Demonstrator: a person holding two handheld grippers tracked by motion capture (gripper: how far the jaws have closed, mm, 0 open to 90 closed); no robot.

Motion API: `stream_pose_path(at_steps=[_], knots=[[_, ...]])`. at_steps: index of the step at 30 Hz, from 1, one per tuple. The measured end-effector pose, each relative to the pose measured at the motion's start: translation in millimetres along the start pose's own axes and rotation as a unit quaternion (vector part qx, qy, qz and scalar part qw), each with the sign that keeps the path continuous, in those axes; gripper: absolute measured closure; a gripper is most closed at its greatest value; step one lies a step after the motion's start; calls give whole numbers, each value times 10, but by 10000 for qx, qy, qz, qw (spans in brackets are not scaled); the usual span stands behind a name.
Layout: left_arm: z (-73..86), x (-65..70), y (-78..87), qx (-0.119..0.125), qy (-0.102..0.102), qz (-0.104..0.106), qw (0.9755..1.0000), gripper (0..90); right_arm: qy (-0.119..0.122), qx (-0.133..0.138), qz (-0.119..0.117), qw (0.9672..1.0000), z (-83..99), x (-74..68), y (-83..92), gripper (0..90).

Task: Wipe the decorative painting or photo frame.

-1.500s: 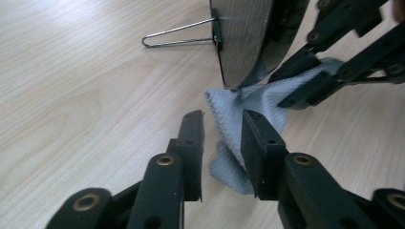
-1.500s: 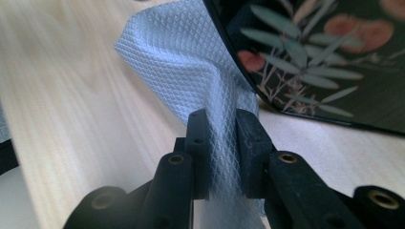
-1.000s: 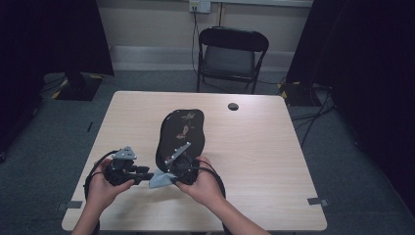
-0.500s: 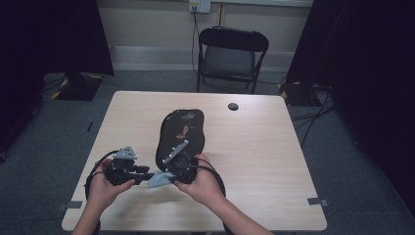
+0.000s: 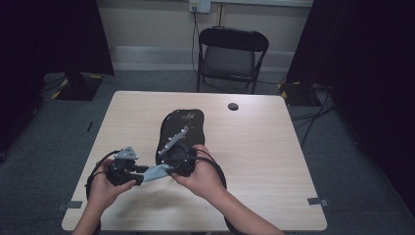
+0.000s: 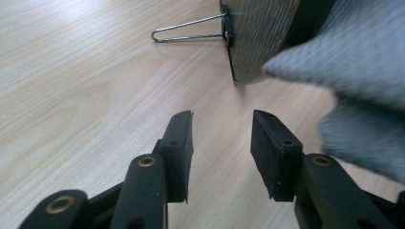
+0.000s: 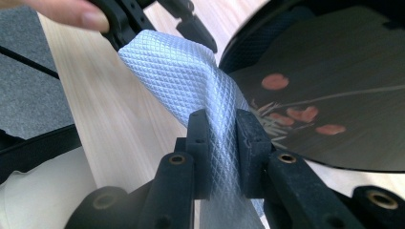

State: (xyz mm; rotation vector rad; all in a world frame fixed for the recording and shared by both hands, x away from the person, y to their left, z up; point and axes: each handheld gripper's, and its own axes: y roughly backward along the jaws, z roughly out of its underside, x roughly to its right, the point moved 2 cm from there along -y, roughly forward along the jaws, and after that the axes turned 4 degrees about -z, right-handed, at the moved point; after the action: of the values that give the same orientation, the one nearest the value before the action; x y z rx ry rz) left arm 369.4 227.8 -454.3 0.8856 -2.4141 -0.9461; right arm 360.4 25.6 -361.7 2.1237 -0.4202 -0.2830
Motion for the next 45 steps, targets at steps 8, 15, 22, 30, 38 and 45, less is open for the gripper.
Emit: stream_pose_path(at_steps=[8, 15, 22, 30, 38, 45], knots=[[1, 9, -11, -26, -8, 23, 10000, 572, 56, 161, 88, 9998, -153, 12, 229, 782], [-26, 42, -24, 36, -45, 46, 10000, 544, 75, 211, 246, 9994, -264, 45, 389, 783], [-72, 102, -36, 130, -50, 104, 9998, 509, 40, 238, 469, 9986, -362, 135, 549, 783], [-146, 172, -63, 236, -122, 116, 9996, 500, -37, 273, 576, 9980, -440, 206, 630, 781], [-203, 188, -100, 299, -128, 140, 9994, 526, -92, 288, 652, 9974, -476, 248, 661, 781], [-235, 193, -111, 328, -120, 137, 9993, 533, -94, 271, 729, 9969, -505, 264, 701, 781]])
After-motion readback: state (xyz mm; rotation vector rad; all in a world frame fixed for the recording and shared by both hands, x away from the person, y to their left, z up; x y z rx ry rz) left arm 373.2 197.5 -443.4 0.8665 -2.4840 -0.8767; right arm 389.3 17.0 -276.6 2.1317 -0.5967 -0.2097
